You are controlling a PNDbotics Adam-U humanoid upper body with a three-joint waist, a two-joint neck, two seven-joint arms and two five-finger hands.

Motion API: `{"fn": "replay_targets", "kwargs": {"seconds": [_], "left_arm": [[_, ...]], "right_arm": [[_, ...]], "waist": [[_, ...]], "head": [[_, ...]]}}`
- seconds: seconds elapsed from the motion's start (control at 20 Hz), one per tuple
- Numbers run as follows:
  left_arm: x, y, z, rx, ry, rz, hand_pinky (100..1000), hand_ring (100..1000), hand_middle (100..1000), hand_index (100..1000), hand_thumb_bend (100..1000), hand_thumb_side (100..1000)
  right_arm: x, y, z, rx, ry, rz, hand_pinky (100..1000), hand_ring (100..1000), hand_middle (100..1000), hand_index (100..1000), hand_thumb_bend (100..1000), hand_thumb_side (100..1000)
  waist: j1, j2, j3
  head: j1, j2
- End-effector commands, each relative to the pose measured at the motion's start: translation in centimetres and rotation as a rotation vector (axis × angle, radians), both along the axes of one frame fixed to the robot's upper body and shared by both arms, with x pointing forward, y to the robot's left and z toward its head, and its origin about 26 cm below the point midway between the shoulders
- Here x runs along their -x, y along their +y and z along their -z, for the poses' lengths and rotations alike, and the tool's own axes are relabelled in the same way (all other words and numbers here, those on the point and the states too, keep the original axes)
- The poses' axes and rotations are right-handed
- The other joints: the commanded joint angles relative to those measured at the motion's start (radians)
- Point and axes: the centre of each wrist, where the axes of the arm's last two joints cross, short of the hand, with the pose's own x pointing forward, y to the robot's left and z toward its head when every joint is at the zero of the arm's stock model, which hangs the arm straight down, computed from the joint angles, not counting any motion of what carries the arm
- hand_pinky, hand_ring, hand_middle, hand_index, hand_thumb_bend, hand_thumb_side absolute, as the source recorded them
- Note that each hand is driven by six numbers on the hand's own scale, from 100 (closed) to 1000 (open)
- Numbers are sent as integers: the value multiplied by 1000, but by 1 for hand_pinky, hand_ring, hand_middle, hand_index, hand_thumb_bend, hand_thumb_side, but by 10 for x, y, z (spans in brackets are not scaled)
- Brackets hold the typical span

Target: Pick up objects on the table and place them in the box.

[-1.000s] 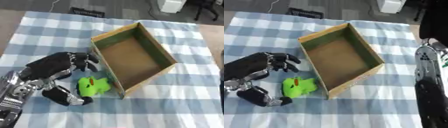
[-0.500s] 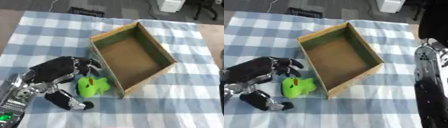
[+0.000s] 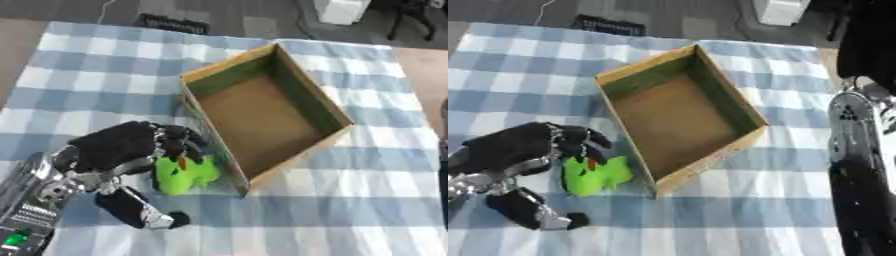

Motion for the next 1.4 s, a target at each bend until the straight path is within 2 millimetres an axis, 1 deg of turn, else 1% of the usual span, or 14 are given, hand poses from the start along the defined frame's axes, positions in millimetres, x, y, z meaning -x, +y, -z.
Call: {"fn": "replay_targets", "kwargs": {"seconds": [0.05, 0.1, 0.15, 0.2, 0.25, 0.3, 0.35, 0.4, 0.45, 0.5, 0.6, 0.9, 1.4], "left_arm": [[0, 4, -8, 8, -52, -19, 414, 576, 796, 764, 402, 505], [0, 5, -8, 11, -65, -23, 421, 580, 796, 763, 446, 491], [0, 5, -8, 14, -76, -25, 421, 580, 796, 763, 446, 491], [0, 5, -9, 16, -89, -31, 448, 594, 797, 759, 455, 497], [-1, 6, -9, 17, -102, -35, 429, 583, 796, 761, 449, 492], [-1, 7, -10, 16, -115, -43, 534, 627, 802, 753, 450, 509], [-1, 8, -12, 13, -139, -60, 470, 602, 798, 757, 454, 501], [-2, 9, -13, 10, -160, -75, 594, 643, 806, 751, 435, 523], [-2, 10, -13, 4, -180, -97, 577, 636, 804, 751, 444, 517], [-1, 10, -13, 0, -194, -108, 625, 658, 810, 748, 444, 527], [-1, 10, -12, -26, -211, -132, 644, 668, 809, 746, 447, 532], [2, 11, -6, -91, -171, -148, 631, 660, 810, 759, 459, 547], [2, 10, -5, -96, -73, -146, 615, 648, 812, 768, 460, 548]], "right_arm": [[3, 0, -9, 2, -37, -7, 551, 520, 502, 612, 100, 741], [3, 0, -9, 2, -37, -6, 552, 520, 502, 612, 100, 742], [3, 0, -9, 2, -37, -6, 552, 520, 502, 612, 100, 742], [3, 0, -9, 3, -37, -6, 551, 520, 502, 612, 100, 742], [3, 0, -9, 3, -37, -6, 552, 520, 502, 612, 100, 742], [3, 0, -9, 3, -37, -5, 551, 520, 502, 612, 100, 743], [3, 0, -8, 4, -36, -4, 551, 520, 502, 612, 100, 743], [3, -1, -8, 5, -35, -3, 551, 520, 502, 612, 100, 743], [4, -1, -8, 6, -34, -2, 551, 520, 502, 612, 100, 743], [4, -1, -8, 7, -33, -2, 551, 520, 502, 612, 100, 743], [4, -1, -7, 11, -32, -3, 551, 520, 502, 613, 100, 743], [4, 0, -8, 12, -29, -4, 551, 520, 503, 614, 100, 744], [3, 1, -8, 13, -30, -10, 551, 521, 503, 615, 100, 745]], "waist": [[5, -13, 1], [5, -13, 1], [5, -13, 1], [5, -13, 1], [5, -13, 1], [5, -13, 2], [5, -14, 2], [5, -15, 2], [5, -15, 0], [6, -16, -1], [8, -16, -3], [11, -15, -5], [10, -11, -10]], "head": [[-5, -1], [-5, 0], [-5, 0], [-5, 0], [-5, 0], [-5, 0], [-4, 0], [-5, 0], [-6, 0], [-6, -1], [-3, -4], [-3, -14], [-9, -38]]}}
